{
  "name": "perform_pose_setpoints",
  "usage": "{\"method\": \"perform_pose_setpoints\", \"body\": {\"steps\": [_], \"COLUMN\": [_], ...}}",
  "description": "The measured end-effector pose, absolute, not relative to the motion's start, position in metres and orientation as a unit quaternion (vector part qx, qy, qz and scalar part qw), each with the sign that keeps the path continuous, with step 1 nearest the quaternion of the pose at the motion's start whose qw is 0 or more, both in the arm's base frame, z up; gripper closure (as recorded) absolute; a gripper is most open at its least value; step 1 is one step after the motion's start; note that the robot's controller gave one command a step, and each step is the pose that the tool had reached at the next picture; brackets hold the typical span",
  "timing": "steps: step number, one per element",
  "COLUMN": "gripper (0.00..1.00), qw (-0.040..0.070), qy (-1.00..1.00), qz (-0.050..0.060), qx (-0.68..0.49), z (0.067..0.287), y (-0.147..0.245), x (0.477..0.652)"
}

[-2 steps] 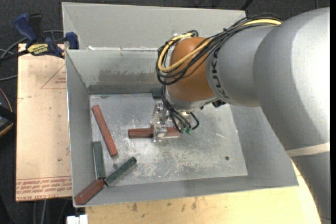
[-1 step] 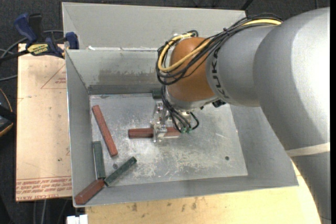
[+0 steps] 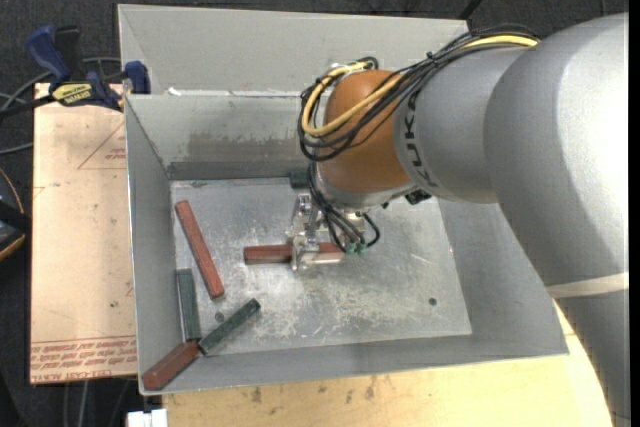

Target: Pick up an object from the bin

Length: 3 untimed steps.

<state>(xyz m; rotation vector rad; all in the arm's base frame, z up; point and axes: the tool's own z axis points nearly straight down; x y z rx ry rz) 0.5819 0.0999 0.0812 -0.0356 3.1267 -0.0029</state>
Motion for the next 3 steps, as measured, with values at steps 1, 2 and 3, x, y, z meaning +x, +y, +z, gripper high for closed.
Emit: {"method": "perform_pose_setpoints", "body": {"steps": [1, 2, 3], "gripper": [1.0, 1.0, 1.0], "qw": [0.001, -0.001, 0.001], "qy": [1.0, 1.0, 1.0], "qz": [-0.001, 0.0, 0.0], "qx": [-0.011, -0.012, -0.012], "z": [0.093, 0.115, 0.133], "y": [0.1, 0.101, 0.101], "x": [0.578, 0.577, 0.578]}}
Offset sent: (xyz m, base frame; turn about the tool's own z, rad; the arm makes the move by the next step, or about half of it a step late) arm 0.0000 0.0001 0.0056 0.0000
